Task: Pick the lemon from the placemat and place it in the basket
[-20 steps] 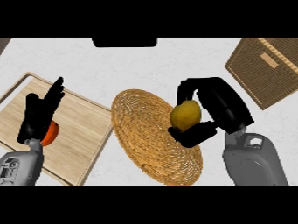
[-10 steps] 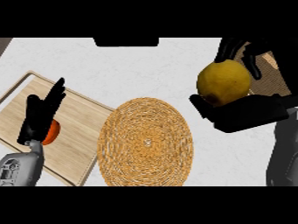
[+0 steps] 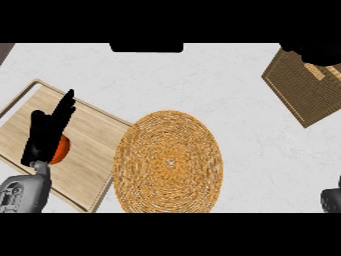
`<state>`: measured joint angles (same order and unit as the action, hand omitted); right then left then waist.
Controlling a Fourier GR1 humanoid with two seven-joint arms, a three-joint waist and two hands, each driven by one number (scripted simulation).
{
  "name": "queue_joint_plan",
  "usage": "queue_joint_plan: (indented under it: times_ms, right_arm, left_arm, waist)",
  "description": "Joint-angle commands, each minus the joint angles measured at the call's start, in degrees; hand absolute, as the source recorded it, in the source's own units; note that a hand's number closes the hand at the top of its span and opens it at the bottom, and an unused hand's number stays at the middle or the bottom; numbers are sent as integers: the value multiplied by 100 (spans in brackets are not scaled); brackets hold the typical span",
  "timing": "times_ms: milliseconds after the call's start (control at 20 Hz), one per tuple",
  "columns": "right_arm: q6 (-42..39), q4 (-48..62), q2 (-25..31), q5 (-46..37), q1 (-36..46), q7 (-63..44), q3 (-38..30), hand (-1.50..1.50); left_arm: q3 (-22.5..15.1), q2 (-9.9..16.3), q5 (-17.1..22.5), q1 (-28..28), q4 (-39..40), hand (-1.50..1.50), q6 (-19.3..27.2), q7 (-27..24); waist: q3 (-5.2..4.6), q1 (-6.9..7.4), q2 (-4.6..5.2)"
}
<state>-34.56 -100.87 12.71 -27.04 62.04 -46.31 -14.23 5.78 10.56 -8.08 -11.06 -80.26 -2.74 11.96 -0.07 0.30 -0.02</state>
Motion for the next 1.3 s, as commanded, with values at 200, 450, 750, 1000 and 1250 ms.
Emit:
queue_joint_plan:
  times_ms: [200,450,750,1000,1250]
  right_arm:
    - [-461,1496,1661,-1034,302,852,466,150]
    - [-102,2429,2345,-1386,-188,2010,445,150]
    - [866,3762,2877,-1763,-444,3498,345,150]
    - [1116,4972,3118,-1774,-182,4674,312,150]
    - [1753,6024,2848,-2052,79,5115,409,150]
  left_arm:
    - [-152,-154,-164,-298,137,0,140,210]
    - [-216,-219,-209,-36,35,0,164,-46]
    - [-283,-299,-239,-106,-191,0,228,294]
    - [-94,-48,-51,-42,-154,0,-56,191]
    - [-211,-198,-151,-74,-15,0,30,72]
  waist:
    - [1,40,63]
    - [7,58,44]
    - [11,76,37]
    - [9,110,44]
    - [8,172,64]
